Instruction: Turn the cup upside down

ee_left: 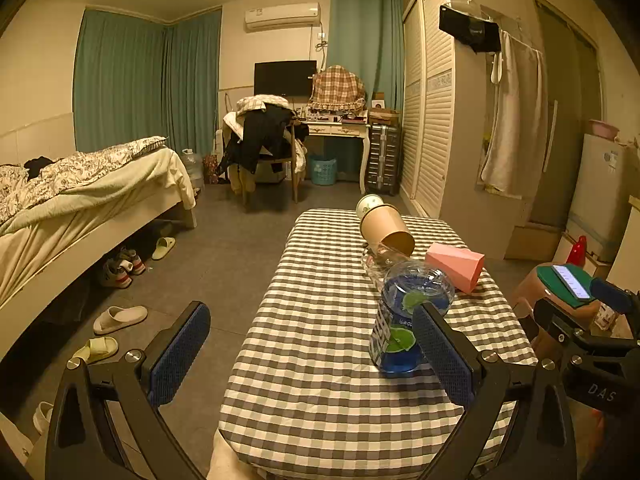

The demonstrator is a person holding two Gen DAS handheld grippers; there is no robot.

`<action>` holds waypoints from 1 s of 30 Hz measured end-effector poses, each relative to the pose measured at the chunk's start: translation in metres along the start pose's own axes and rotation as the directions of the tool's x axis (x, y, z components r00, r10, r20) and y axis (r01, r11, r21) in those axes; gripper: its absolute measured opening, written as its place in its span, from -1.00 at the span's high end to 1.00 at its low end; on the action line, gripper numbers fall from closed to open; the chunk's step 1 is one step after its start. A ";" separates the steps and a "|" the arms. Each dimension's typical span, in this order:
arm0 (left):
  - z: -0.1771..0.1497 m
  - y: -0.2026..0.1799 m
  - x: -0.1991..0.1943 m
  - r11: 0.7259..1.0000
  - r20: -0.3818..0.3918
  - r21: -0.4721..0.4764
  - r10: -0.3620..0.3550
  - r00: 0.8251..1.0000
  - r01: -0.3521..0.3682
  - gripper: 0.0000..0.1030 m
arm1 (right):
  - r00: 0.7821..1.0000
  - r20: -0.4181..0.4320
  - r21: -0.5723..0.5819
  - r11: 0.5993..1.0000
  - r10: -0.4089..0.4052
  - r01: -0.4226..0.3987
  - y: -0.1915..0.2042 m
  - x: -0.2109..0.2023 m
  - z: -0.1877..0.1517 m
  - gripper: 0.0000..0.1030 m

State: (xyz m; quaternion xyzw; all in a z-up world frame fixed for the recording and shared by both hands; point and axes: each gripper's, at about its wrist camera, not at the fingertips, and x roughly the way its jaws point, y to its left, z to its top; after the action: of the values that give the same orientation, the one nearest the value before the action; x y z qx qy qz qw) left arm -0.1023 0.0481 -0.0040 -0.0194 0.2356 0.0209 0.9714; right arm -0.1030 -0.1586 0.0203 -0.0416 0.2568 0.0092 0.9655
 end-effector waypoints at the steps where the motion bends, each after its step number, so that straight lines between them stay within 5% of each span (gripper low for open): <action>1: 0.000 0.000 0.000 1.000 -0.001 0.000 0.000 1.000 0.000 -1.00 | 1.000 -0.002 0.001 1.000 0.000 0.000 0.000 0.000 0.000 -0.99; 30: -0.001 0.000 0.000 1.000 -0.007 0.008 0.019 1.000 -0.019 -1.00 | 1.000 -0.020 0.011 1.000 0.002 -0.002 0.004 0.004 -0.006 -0.99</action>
State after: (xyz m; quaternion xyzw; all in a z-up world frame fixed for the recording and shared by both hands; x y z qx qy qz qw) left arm -0.1026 0.0484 -0.0047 -0.0134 0.2393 0.0291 0.9704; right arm -0.1023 -0.1551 0.0124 -0.0362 0.2667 0.0085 0.9631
